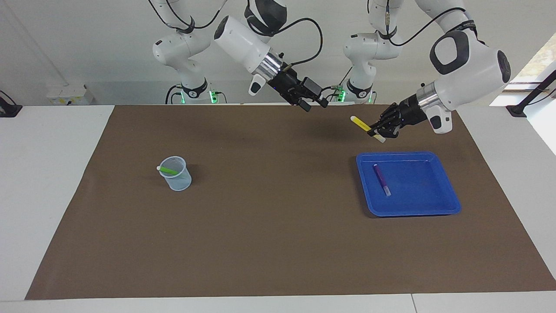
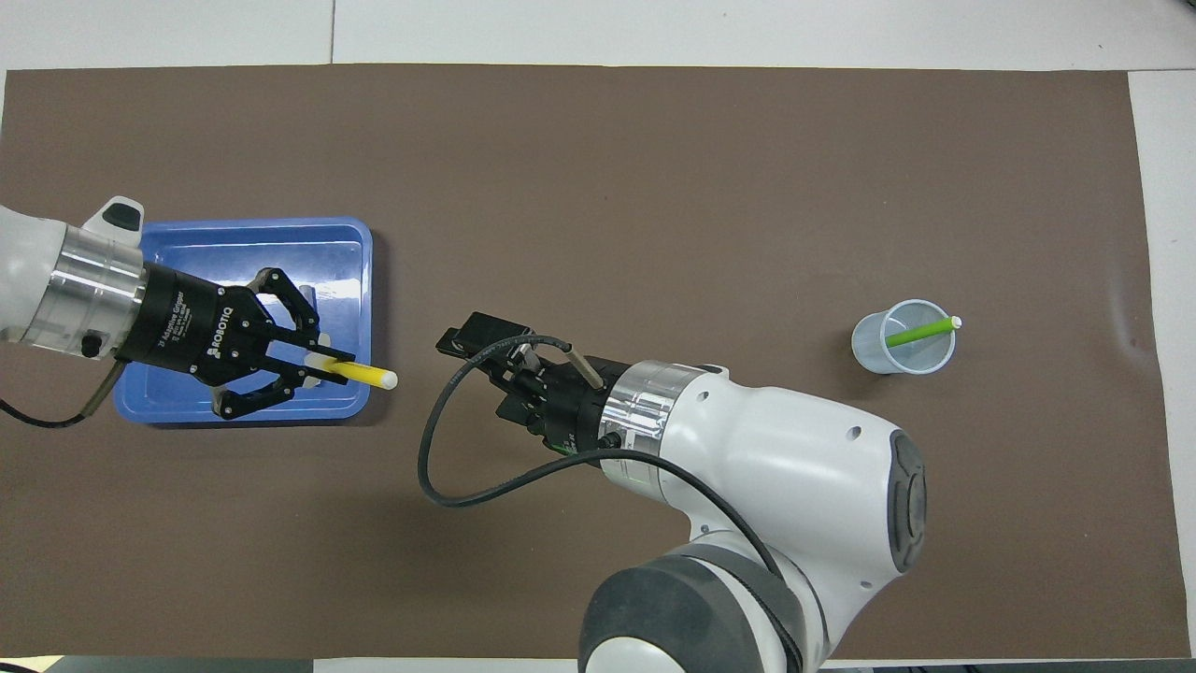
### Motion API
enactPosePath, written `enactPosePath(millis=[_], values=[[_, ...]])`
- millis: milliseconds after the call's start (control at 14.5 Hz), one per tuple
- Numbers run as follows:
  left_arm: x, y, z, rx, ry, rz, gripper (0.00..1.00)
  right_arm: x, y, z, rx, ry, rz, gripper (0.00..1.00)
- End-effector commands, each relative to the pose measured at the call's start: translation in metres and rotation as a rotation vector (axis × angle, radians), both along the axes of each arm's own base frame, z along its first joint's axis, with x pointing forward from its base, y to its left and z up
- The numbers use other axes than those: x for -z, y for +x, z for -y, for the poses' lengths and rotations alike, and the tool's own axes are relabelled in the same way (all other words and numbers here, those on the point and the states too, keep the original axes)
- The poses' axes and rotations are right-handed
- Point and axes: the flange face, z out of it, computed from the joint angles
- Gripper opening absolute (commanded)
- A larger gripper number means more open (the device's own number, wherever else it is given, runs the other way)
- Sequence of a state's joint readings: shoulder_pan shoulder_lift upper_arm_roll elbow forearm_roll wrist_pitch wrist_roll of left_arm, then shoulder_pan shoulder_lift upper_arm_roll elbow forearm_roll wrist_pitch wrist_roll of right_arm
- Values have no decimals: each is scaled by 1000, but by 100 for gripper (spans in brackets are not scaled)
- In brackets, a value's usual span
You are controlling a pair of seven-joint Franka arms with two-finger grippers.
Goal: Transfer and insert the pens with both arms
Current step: 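Lift the yellow pen with the left gripper toward the right gripper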
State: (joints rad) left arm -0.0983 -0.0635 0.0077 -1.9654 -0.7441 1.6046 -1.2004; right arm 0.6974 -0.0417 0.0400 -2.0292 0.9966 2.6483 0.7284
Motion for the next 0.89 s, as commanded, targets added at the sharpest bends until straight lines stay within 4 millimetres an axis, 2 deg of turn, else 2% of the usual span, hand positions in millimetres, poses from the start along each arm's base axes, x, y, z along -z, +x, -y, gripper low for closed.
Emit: enactPosePath(millis=[0,138,275,550,756,825], values=[[6,-30,15,-46,-30,-71,0,-2,1,-2,22,19,-1,98],[9,-34,25,-66,-38,-94,0,-5,6,-12,11,22,11,96],[11,-37,28,-117,-61,-121,0,-1,-12,-30,-60,-6,44,89],[11,-43,33,-149,-118,-130,0,6,-17,-32,-83,-28,46,84],[11,-44,35,-147,-117,-132,0,7,-17,-32,-110,-47,71,69],[12,-44,35,-147,-117,-133,0,7,-17,-32,-110,-47,71,67]])
